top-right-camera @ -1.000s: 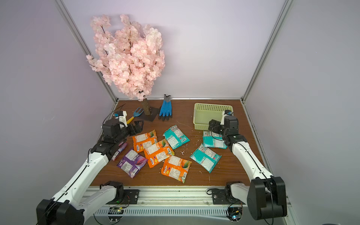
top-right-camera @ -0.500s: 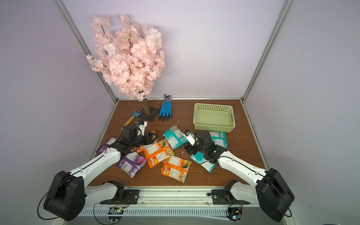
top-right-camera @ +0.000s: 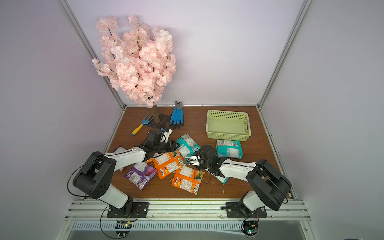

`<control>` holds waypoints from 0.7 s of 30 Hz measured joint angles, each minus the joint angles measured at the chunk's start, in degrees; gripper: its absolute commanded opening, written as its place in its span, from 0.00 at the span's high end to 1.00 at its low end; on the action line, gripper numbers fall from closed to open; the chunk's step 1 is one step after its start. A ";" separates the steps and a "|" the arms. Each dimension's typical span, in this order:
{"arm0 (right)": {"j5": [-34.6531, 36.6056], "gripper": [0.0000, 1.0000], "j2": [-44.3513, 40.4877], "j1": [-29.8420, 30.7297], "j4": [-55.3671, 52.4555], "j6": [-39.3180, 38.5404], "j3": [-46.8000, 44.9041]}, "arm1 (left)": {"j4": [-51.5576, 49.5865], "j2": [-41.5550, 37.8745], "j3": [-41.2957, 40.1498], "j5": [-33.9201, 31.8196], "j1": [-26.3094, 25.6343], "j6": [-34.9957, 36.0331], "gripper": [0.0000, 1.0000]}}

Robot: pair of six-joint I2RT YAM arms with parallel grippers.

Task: Put the candies in the basket
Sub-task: Pick up the candy at the center of the board.

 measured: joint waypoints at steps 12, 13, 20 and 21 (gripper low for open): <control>8.02 0.61 7.39 1.55 7.87 -9.73 -0.55 | 0.70 7.61 2.60 0.68 -0.17 2.99 0.65; 8.57 0.62 7.82 1.73 8.81 -10.08 -0.57 | 0.66 7.69 2.60 0.61 -0.20 3.37 0.65; 11.34 0.64 11.89 2.34 16.79 -12.50 -0.70 | -0.39 7.76 2.62 -0.35 -0.20 5.35 0.64; 11.52 0.65 12.37 2.34 18.08 -12.94 -0.85 | -0.52 7.76 2.64 -0.52 -0.20 5.53 0.64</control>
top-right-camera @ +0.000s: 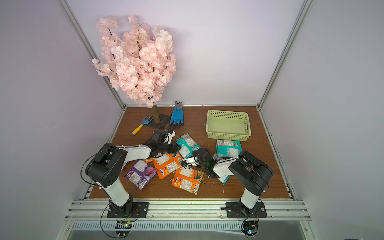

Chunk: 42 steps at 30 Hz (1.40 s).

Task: Put the candies in the basket
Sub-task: Pick up the candy at the center of the board.

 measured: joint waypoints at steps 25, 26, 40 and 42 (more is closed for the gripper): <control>-2.64 1.00 -5.64 0.68 2.60 -2.29 -0.76 | -5.53 -3.39 1.95 -0.24 0.00 0.55 0.45; -2.60 1.00 -6.78 0.68 2.14 -1.97 -0.74 | -6.82 -4.87 2.67 -0.52 0.00 0.66 0.41; -0.39 1.00 -25.00 0.72 -14.86 3.78 6.60 | -11.67 -25.73 5.33 -13.14 0.00 4.70 0.00; 1.20 1.00 -27.06 0.74 -18.03 4.04 8.13 | -10.51 -28.02 2.62 -14.53 -0.04 5.01 0.00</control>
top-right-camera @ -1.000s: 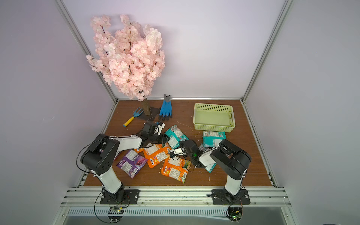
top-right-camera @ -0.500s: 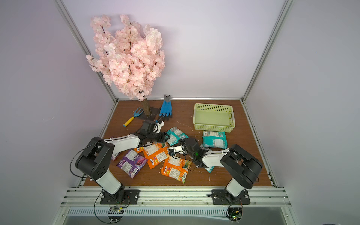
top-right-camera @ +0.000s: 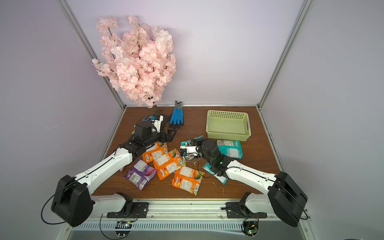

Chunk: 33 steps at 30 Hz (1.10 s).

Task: Put the candies in the basket
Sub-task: Pick up the candy at the center of the board, then place the candy in the basket.

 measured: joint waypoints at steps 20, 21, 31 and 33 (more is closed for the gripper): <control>16.72 1.00 4.87 -14.25 -16.57 -4.35 19.78 | 31.43 -3.23 -28.20 -3.69 -4.13 7.17 0.00; 16.65 1.00 5.31 -15.45 -16.37 -4.79 19.80 | 32.48 -2.95 -28.98 -3.76 -4.20 7.96 0.00; 14.58 1.00 10.88 -23.08 -13.03 -7.43 19.67 | 39.36 0.04 -30.62 -2.25 -4.42 11.69 0.00; 13.64 1.00 11.56 -23.67 -12.33 -7.41 19.65 | 39.78 0.11 -30.62 -2.10 -4.46 11.78 0.00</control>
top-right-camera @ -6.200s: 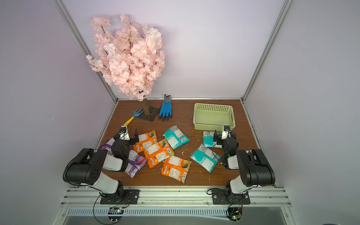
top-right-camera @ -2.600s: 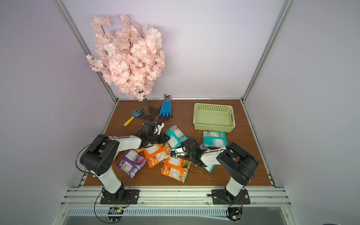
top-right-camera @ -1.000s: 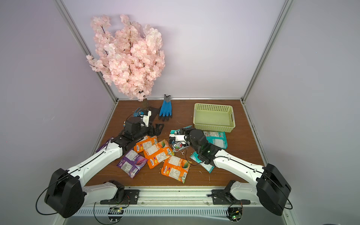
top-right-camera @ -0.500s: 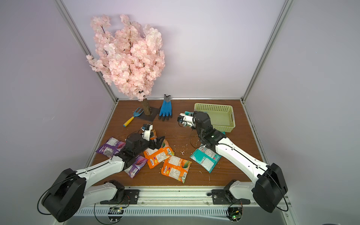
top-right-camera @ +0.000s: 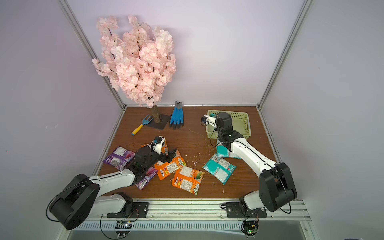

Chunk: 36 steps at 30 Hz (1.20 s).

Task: Put the candies in the basket
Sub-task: Place the candy in the basket.

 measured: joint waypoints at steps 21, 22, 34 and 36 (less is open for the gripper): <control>-9.46 1.00 7.21 -4.31 4.20 0.26 -5.35 | 1.03 0.00 0.00 -0.28 -0.04 0.72 0.00; -10.47 1.00 7.48 -4.55 4.42 0.33 -5.33 | 1.03 0.00 0.00 -0.28 -0.04 0.76 0.00; -10.36 0.95 23.74 -6.10 17.59 4.42 2.45 | 1.03 0.00 0.00 -0.79 -0.04 0.98 0.00; -10.45 0.94 24.90 -6.14 18.03 5.22 3.30 | 1.03 0.00 0.00 -0.98 -0.04 1.01 0.00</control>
